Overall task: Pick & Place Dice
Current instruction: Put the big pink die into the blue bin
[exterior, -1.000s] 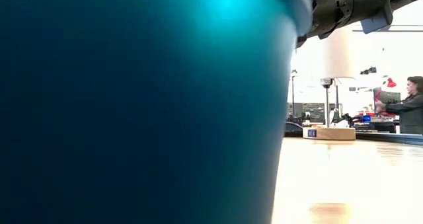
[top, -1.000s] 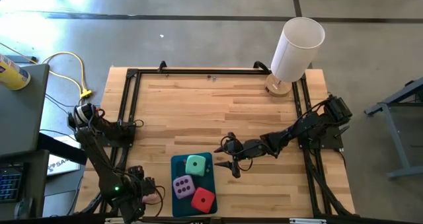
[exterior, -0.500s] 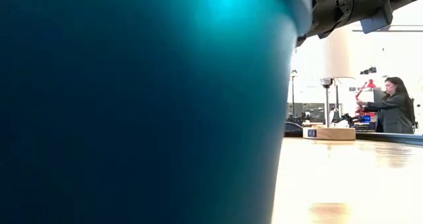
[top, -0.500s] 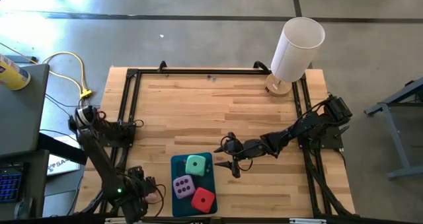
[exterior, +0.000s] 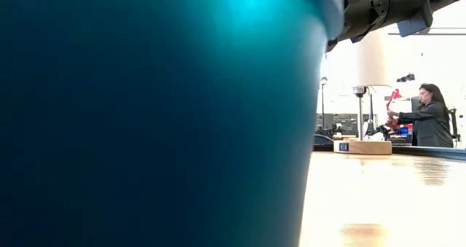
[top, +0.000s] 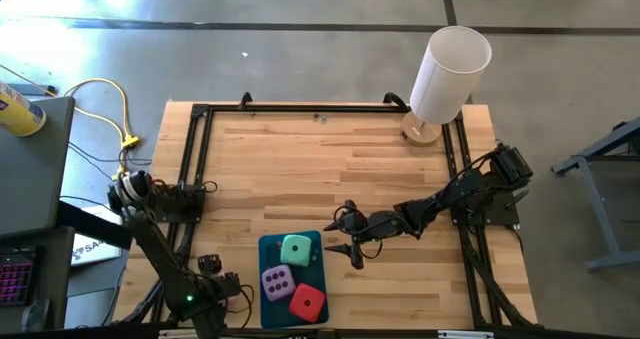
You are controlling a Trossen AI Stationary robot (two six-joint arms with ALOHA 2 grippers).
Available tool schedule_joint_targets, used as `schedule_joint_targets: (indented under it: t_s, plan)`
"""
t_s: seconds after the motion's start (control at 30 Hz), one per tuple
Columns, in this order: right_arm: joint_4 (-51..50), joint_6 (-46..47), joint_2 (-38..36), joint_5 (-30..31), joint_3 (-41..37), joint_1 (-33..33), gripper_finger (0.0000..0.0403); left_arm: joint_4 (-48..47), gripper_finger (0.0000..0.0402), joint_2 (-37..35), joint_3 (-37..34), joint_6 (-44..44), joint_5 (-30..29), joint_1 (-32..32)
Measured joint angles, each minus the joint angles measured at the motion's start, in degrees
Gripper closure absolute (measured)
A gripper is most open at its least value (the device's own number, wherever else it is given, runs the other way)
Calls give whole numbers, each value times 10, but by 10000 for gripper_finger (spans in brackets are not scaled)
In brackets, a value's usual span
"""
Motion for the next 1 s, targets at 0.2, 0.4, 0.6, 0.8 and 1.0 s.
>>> schedule_joint_targets:
  t_s: [0.2, 0.4, 0.6, 0.8, 1.0]
  plan:
    - [1, 0, 0, 0, 0, 0, 153, 0, 1, 0, 0, 18, -12, 1]
    - [2, 4, 0, 0, 0, 0, 153, 0, 1, 0, -1, 44, -47, 5]
    - [15, 5, 0, 0, 0, 0, 153, 0, 4, -1, -1, 101, -56, 18]
    - [15, 5, 0, 0, 0, 0, 153, -1, 5, -33, -2, 166, -60, 48]
    - [15, 6, 0, 0, 0, 0, 153, 4, 5, -94, -1, 214, -60, 77]
